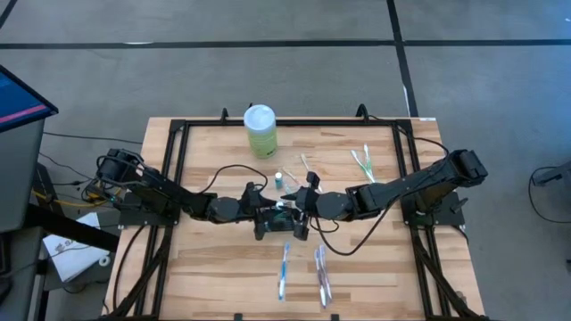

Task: Pick & Place toothbrushing station
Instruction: Put the mouthwash into the wire organizer

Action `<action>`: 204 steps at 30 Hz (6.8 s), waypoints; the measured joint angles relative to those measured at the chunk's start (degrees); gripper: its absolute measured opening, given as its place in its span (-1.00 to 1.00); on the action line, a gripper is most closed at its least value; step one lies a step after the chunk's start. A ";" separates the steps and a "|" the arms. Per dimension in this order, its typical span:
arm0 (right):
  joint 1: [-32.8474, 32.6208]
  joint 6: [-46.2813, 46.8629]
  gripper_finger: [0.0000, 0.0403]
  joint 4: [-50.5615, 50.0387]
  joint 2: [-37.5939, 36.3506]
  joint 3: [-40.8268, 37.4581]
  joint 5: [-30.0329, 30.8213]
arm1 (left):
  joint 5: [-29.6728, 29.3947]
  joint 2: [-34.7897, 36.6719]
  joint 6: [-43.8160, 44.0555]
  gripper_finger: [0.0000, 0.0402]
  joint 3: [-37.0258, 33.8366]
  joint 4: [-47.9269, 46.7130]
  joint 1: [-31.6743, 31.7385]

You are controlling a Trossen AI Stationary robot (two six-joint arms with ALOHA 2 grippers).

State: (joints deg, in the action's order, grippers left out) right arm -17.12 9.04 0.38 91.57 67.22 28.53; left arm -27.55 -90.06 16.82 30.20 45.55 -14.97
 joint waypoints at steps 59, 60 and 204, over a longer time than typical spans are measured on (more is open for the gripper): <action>1.18 -0.63 -0.44 -2.12 0.02 0.00 0.00 | 25.40 9.97 -5.42 -0.27 0.02 -6.98 29.36; 1.18 -0.63 -0.44 -2.12 0.02 0.00 0.00 | 26.42 9.97 -5.59 -0.27 0.02 -6.95 30.02; 1.03 -1.51 -0.44 -3.15 0.02 0.00 -0.15 | 32.20 -0.73 -18.05 -0.57 0.55 -1.91 31.11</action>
State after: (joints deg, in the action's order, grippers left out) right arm -16.10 7.53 -2.76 91.59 67.22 28.38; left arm 4.64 -90.79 -1.23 30.74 43.64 16.14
